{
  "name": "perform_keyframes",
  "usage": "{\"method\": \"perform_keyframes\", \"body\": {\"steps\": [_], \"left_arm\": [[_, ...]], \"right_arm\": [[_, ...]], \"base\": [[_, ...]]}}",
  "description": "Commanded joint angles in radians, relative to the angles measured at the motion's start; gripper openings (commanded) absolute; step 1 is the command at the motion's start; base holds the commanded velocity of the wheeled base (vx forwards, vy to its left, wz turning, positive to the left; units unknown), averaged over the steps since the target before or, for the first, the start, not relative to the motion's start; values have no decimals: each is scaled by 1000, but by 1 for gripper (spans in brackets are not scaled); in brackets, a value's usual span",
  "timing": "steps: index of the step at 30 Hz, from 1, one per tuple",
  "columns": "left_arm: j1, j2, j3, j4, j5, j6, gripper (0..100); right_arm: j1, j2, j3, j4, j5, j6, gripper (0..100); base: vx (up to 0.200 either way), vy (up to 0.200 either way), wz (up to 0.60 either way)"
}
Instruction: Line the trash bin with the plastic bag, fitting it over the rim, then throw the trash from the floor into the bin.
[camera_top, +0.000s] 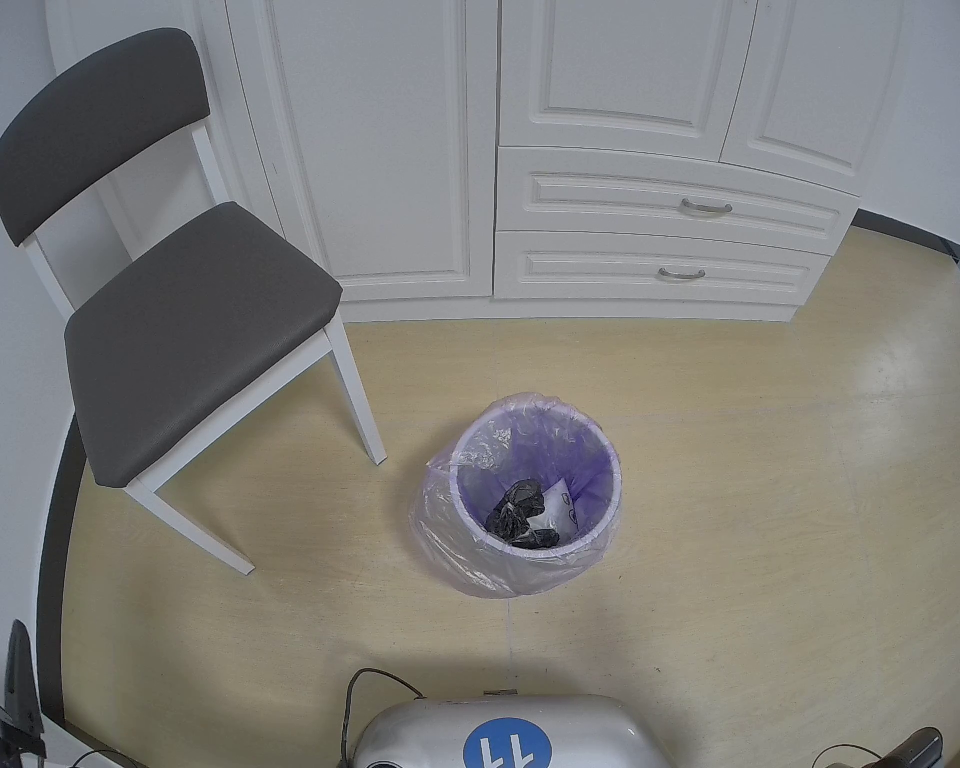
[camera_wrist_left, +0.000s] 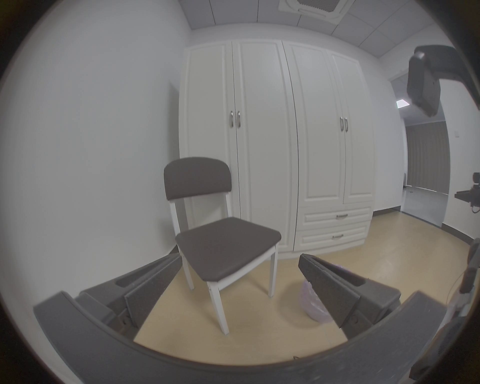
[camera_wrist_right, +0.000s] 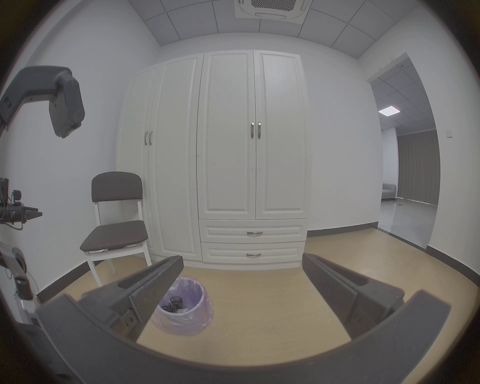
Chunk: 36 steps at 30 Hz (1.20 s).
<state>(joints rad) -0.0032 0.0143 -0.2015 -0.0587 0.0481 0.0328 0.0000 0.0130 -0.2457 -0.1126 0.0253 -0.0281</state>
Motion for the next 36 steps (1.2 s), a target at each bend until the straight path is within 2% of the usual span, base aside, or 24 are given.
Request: {"method": "perform_keyframes", "body": {"steps": [1,11,16,33,36], "left_arm": [[0,-10,77,-1,6,-2,100],[0,-10,198,-6,6,-2,100],[0,-10,198,-4,3,-37,100],[0,-11,200,20,-10,-45,100],[0,-10,198,69,-22,-39,100]], "right_arm": [[0,-13,60,-13,1,-4,100],[0,-13,137,-13,-10,0,100],[0,-13,175,-15,-25,0,100],[0,-13,246,-12,-53,11,100],[0,-13,246,4,-53,11,100]], "base": [[0,0,0],[0,0,0],[0,0,0],[0,0,0],[0,0,0]]}}
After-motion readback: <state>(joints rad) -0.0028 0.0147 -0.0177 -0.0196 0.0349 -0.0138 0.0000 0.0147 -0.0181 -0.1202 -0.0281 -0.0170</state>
